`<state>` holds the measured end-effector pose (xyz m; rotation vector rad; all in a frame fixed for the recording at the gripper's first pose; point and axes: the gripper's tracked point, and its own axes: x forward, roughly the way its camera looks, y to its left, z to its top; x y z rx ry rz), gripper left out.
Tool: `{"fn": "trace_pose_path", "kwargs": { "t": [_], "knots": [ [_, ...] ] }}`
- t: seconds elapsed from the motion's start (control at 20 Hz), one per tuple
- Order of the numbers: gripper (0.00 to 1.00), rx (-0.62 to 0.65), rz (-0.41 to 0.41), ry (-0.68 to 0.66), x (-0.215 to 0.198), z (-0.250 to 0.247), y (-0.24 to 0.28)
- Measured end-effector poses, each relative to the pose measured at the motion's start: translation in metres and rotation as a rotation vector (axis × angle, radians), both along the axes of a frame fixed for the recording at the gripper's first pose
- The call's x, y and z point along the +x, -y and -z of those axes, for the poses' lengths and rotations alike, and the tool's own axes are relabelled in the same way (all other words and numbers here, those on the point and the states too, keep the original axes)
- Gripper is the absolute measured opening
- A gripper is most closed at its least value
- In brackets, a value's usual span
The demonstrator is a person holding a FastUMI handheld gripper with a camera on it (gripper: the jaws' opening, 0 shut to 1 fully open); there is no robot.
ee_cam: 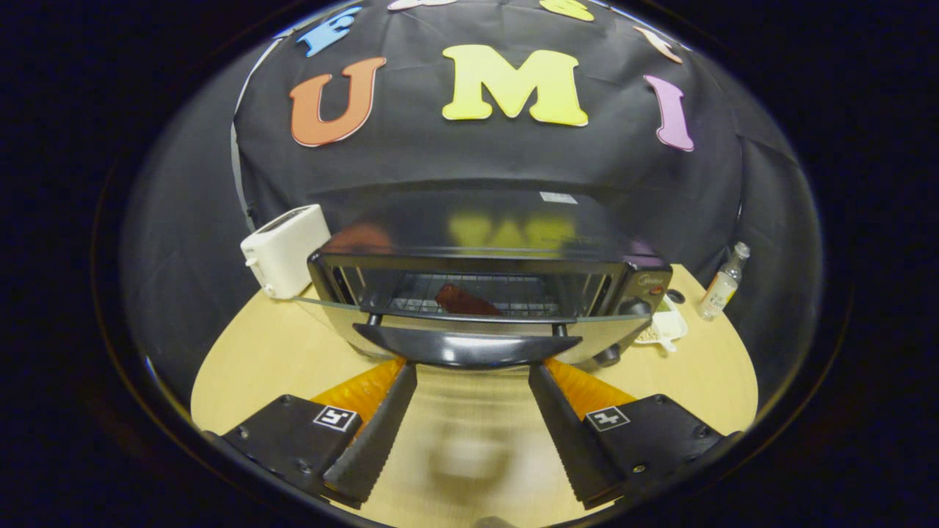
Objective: Open the toaster oven, put the food inside, and close the toaster oven door.
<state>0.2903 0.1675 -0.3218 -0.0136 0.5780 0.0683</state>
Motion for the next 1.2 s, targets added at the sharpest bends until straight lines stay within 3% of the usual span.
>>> {"fn": "trace_pose_path", "kwargs": {
  "t": [0.4,0.75,1.0,1.2],
  "knots": [
    [0.98,0.032,-0.020,0.006,-0.003,-0.002,0.001],
    [0.98,0.026,-0.017,0.050,-0.037,-0.026,0.015],
    [0.98,0.028,0.016,0.199,-0.105,-0.118,0.043],
    [0.98,0.013,0.077,0.369,-0.180,-0.221,0.094]
  ]
}}
